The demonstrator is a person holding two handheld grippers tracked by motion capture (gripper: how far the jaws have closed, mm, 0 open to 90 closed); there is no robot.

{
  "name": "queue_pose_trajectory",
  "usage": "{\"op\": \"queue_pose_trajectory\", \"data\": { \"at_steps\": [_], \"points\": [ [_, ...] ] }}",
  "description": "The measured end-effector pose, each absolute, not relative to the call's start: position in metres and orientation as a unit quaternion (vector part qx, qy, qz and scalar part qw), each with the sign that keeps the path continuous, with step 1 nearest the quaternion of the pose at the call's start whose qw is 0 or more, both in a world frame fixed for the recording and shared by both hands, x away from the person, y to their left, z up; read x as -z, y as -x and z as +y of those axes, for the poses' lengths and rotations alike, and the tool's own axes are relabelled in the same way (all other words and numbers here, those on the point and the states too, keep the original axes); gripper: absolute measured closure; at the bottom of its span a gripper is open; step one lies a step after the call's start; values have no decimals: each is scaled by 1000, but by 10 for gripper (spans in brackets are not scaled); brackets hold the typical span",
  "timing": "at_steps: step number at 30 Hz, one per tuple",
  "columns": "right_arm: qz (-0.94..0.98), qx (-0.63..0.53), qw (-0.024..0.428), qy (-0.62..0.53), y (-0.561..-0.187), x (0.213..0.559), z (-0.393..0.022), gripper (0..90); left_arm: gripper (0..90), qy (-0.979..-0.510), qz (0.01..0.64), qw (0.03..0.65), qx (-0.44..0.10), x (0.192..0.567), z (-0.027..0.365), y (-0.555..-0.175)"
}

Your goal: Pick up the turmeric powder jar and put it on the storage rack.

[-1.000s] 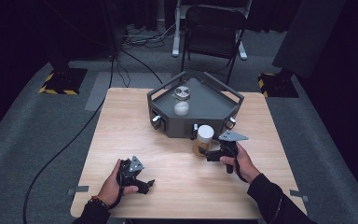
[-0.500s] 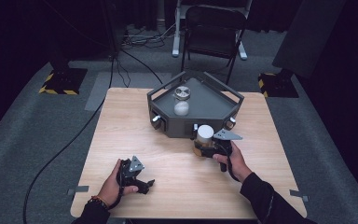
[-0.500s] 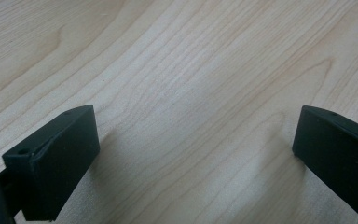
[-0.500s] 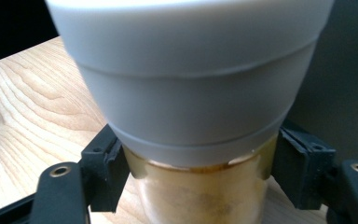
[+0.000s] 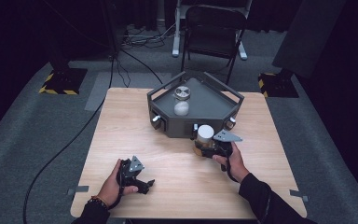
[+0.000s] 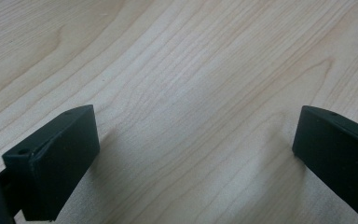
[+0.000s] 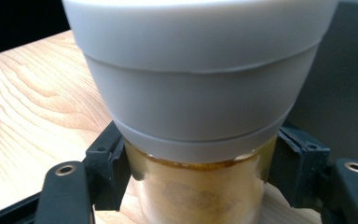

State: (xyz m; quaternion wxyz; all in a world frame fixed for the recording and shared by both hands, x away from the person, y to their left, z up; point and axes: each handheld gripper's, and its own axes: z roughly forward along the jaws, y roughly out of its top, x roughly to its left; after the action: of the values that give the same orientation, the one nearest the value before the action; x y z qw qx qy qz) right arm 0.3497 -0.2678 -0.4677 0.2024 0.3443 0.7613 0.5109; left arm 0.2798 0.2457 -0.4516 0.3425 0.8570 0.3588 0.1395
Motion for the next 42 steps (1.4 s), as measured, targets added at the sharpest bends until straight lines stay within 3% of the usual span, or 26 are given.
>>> {"op": "queue_pose_trajectory", "data": {
  "at_steps": [12,42],
  "points": [
    [749,-521,214,-349,-340,454,-269,307,0,-857,359,343,-140,452,246,-280],
    [727,-508,266,-379,-320,381,-263,308,0,-857,359,343,-140,452,246,-280]
  ]
}}
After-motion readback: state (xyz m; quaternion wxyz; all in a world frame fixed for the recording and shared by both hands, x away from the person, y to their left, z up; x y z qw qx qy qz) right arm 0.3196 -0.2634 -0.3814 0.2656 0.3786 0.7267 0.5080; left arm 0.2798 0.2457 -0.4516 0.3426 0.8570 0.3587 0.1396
